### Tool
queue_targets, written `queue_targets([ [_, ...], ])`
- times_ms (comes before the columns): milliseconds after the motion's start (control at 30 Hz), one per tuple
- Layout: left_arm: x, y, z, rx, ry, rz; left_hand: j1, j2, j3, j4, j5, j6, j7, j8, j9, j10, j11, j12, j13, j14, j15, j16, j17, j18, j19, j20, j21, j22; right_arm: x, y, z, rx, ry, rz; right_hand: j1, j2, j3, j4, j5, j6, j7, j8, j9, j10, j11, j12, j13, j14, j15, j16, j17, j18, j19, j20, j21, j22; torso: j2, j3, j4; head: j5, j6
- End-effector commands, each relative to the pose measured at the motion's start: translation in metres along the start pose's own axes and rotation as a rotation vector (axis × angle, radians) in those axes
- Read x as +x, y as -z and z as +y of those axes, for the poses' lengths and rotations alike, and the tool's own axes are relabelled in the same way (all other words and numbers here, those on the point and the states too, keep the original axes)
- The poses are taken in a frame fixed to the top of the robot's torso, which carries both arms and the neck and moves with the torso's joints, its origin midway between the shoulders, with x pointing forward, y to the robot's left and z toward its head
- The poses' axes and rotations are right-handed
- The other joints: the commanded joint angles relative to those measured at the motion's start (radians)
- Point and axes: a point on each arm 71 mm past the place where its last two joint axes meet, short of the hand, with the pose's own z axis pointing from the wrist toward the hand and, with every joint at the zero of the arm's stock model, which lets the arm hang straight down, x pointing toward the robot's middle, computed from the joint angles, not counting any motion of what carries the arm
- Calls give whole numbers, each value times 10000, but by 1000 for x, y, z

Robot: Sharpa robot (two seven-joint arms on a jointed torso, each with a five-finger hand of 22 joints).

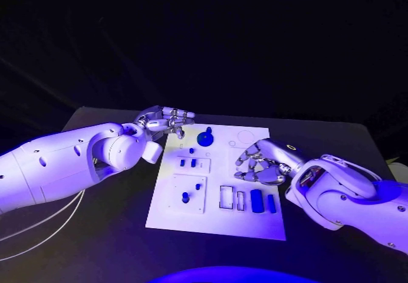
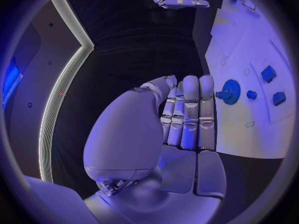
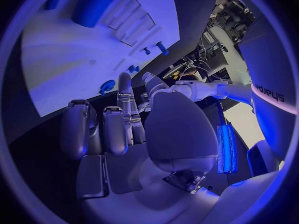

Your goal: Assemble the parts on the task board

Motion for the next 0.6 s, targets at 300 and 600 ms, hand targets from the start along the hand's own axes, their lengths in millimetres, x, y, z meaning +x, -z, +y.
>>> queue_targets([
  [300,2,-1,1,29,24,193,-69,106,-37,-48,-23,-31,42,20,-13,-92,10,59,13,-12,62,45,-21,105,39,26,-61,-18,0,43,-37,2447,-100,624,-347,601,-2004,837,765,2,-195,829,1033,661,-170,8445,9525,857,-136,1158,1982,-415,708,-205,1605,2379,-106,51,-231,-666,-40],
  [600,2,0,1,17,24,195,-69,106,-37,-48,-23,-31,42,20,-13,-92,10,59,13,-12,62,45,-21,105,39,26,-61,-18,24,53,-40,3089,213,1095,-465,704,-2369,865,901,-63,-208,980,1292,748,-194,8703,9911,889,-148,1254,2170,-449,769,-213,1777,2423,-97,48,-208,-788,-110],
])
